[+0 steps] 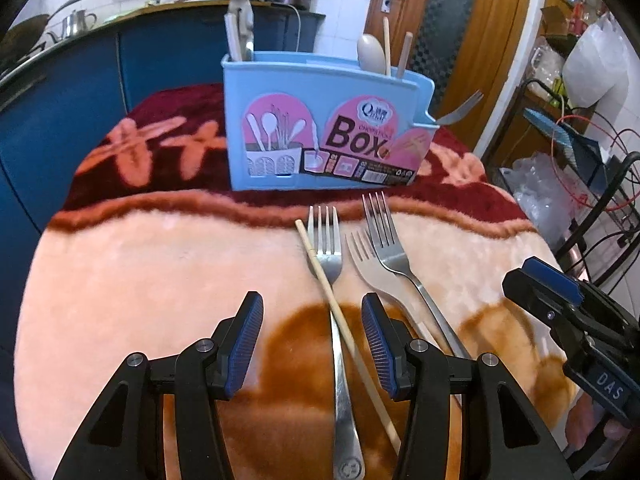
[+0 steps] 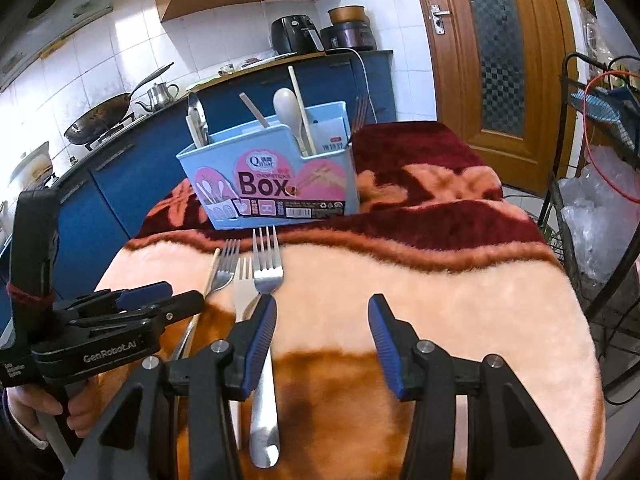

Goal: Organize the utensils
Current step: 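Move both tools back down to the remaining utensils, then grasp a bamboo chopstick with the left tool while the right tool grasps a silver fork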

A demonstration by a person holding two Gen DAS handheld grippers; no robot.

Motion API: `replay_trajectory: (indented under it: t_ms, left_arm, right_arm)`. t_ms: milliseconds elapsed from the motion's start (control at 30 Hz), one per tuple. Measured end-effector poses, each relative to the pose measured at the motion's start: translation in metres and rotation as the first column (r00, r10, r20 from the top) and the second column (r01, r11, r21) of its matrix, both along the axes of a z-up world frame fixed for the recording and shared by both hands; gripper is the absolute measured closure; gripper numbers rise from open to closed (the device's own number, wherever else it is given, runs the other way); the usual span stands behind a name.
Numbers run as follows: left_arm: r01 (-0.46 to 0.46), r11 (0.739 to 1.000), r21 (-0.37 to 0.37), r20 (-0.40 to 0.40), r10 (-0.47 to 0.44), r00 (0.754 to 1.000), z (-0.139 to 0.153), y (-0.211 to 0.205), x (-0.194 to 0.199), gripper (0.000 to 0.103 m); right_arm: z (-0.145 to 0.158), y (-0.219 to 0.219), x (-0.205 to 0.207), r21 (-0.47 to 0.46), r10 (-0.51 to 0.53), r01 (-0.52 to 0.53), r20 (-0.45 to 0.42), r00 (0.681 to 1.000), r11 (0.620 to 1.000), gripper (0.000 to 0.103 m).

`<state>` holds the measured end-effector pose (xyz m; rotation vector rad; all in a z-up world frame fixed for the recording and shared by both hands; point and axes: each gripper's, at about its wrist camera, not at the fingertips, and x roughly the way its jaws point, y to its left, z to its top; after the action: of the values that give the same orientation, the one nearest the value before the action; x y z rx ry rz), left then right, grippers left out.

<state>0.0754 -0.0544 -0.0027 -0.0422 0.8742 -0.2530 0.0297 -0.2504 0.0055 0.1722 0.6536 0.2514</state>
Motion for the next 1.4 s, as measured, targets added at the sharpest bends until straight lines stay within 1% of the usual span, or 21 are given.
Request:
replay_trajectory:
  t_ms: [133, 200, 267, 300, 367, 467, 533, 733, 833, 967, 1100, 1200, 1233, 1333, 1400]
  left_arm:
    - [0.005, 1.000, -0.012, -0.018, -0.005, 1.000, -0.004, -0.003, 0.012, 0.051]
    - [0.008, 1.000, -0.021, -0.024, -0.008, 1.000, -0.005, -0.003, 0.018, 0.058]
    - [0.010, 0.999, -0.038, -0.043, -0.011, 0.999, -0.008, -0.002, 0.024, 0.070]
    - [0.011, 0.999, -0.049, -0.053, -0.014, 0.999, -0.010, -0.002, 0.027, 0.074]
    - [0.004, 0.997, -0.076, -0.068, -0.009, 0.998, -0.012, 0.001, 0.031, 0.088]
    - [-0.002, 0.990, -0.143, -0.085, -0.010, 0.996, -0.012, 0.008, 0.034, 0.096]
    - [-0.016, 0.987, -0.160, -0.085, 0.002, 0.996, -0.010, 0.012, 0.033, 0.099]
    - [-0.051, 0.981, -0.188, -0.038, 0.044, 0.998, 0.005, 0.029, 0.021, 0.099]
    - [-0.068, 0.983, -0.170, -0.026, 0.065, 0.998, 0.009, 0.037, 0.014, 0.099]
    - [-0.097, 0.983, -0.153, -0.050, 0.090, 0.995, 0.003, 0.048, 0.009, 0.099]
    - [-0.125, 0.984, -0.126, -0.092, 0.114, 0.989, -0.009, 0.060, 0.008, 0.098]
    - [-0.119, 0.986, -0.117, -0.126, 0.104, 0.987, -0.016, 0.064, 0.010, 0.097]
    - [-0.108, 0.987, -0.117, -0.127, 0.093, 0.988, -0.016, 0.064, 0.010, 0.097]
    - [-0.063, 0.994, -0.088, -0.140, 0.050, 0.989, -0.014, 0.061, 0.014, 0.095]
    - [-0.034, 0.996, -0.081, -0.154, 0.021, 0.988, -0.014, 0.061, 0.018, 0.093]
  right_arm:
    - [-0.007, -0.004, 0.006, 0.016, 0.008, -0.007, -0.015, 1.000, 1.000, 0.052]
    - [-0.011, -0.005, 0.009, 0.024, 0.010, -0.010, -0.025, 1.000, 1.000, 0.052]
    - [-0.014, -0.006, 0.011, 0.032, 0.015, -0.014, -0.031, 0.999, 0.999, 0.052]
    - [-0.014, -0.007, 0.012, 0.034, 0.017, -0.016, -0.033, 0.999, 0.999, 0.052]
    - [-0.016, -0.007, 0.014, 0.037, 0.018, -0.017, -0.034, 0.999, 0.999, 0.052]
    - [-0.017, -0.007, 0.015, 0.041, 0.019, -0.017, -0.038, 0.999, 0.999, 0.052]
    - [-0.017, -0.007, 0.014, 0.043, 0.017, -0.016, -0.037, 0.999, 0.999, 0.052]
    - [-0.012, -0.003, 0.005, 0.049, 0.023, -0.022, -0.028, 0.999, 0.999, 0.051]
    - [-0.010, 0.002, 0.000, 0.053, 0.039, -0.037, -0.035, 0.999, 0.998, 0.051]
    - [-0.008, 0.010, -0.003, 0.050, 0.053, -0.051, -0.042, 0.998, 0.997, 0.051]
    - [-0.009, 0.018, -0.004, 0.047, 0.070, -0.068, -0.056, 0.996, 0.997, 0.051]
    - [-0.009, 0.023, -0.003, 0.031, 0.081, -0.079, -0.074, 0.994, 0.996, 0.051]
    - [-0.008, 0.024, -0.002, 0.029, 0.087, -0.085, -0.080, 0.993, 0.996, 0.051]
    - [-0.005, 0.026, 0.009, 0.026, 0.124, -0.122, -0.114, 0.986, 0.992, 0.051]
    - [-0.003, 0.027, 0.017, 0.009, 0.140, -0.140, -0.130, 0.982, 0.990, 0.051]
